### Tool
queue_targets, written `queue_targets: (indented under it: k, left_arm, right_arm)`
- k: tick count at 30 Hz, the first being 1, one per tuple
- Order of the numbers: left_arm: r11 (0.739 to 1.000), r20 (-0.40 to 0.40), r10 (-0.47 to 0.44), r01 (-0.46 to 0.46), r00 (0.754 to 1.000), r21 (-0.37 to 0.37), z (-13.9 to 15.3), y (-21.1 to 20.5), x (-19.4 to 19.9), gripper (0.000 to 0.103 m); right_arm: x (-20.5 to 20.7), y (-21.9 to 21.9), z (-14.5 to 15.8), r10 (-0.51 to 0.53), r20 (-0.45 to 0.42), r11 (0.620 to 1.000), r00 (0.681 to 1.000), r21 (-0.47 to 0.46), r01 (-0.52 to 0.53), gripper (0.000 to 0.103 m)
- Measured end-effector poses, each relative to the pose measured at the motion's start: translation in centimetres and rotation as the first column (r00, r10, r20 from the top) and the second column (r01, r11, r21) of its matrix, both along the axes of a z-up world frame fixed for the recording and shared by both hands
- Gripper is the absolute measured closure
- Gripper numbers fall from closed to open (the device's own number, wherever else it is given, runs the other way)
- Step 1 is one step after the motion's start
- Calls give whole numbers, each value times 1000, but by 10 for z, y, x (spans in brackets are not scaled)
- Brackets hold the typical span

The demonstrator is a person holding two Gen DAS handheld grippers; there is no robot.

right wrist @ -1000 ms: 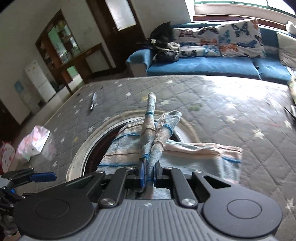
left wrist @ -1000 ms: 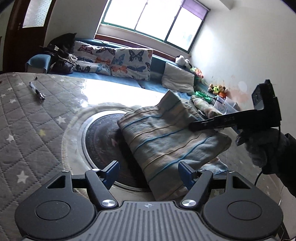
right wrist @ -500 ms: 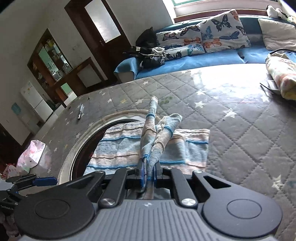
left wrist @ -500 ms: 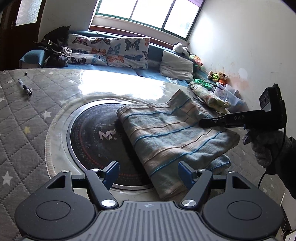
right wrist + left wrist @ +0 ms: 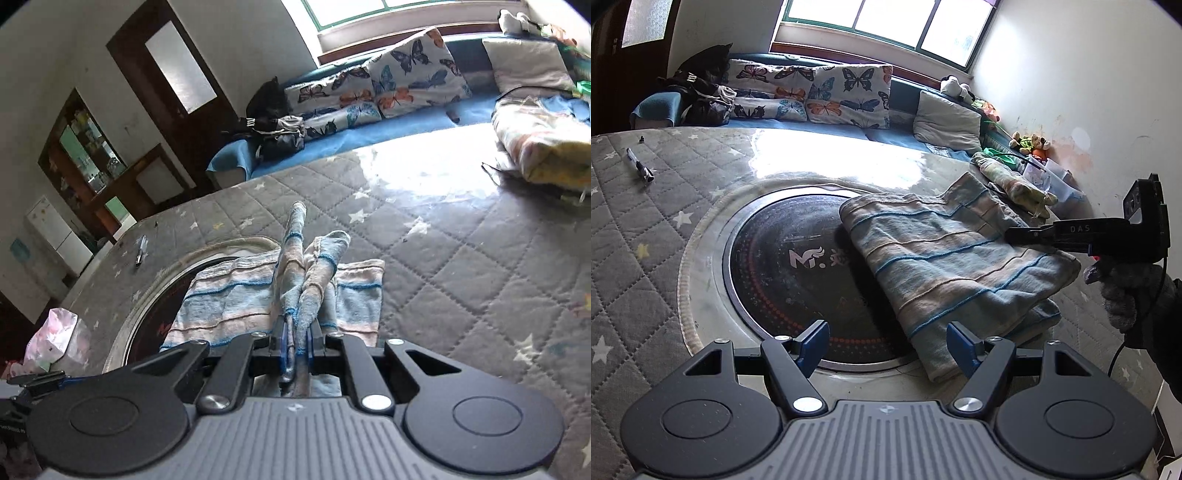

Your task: Fold clothes

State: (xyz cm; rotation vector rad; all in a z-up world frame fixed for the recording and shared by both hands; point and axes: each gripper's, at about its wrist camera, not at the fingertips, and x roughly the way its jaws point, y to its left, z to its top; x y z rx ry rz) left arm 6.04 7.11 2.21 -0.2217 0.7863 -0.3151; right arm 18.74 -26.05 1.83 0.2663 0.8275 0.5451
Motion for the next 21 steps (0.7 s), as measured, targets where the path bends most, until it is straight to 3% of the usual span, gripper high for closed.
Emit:
queue_targets:
  k: [3,7,17,21]
  left_arm:
    - [1000,-3,-8,8,1000,3,-1,-2,0,30]
    - [1000,5,-21,21,1000,12,2,-5,3,30]
    - [992,71,-120,116,990,58,14,-40,23,33]
    - [984,83,-172,166,982,66,13,-65,38,43]
  right_arm:
    - [0,-3,-9,-40,-33,999,999,-14,39,93]
    - [-4,-7,-15,-74,-39,997,996,-35,73,75]
    - [-5,1,17,-67,100,993,993,-93,77,75]
    - [19,26,23,13,133,993,991,-116,3,75]
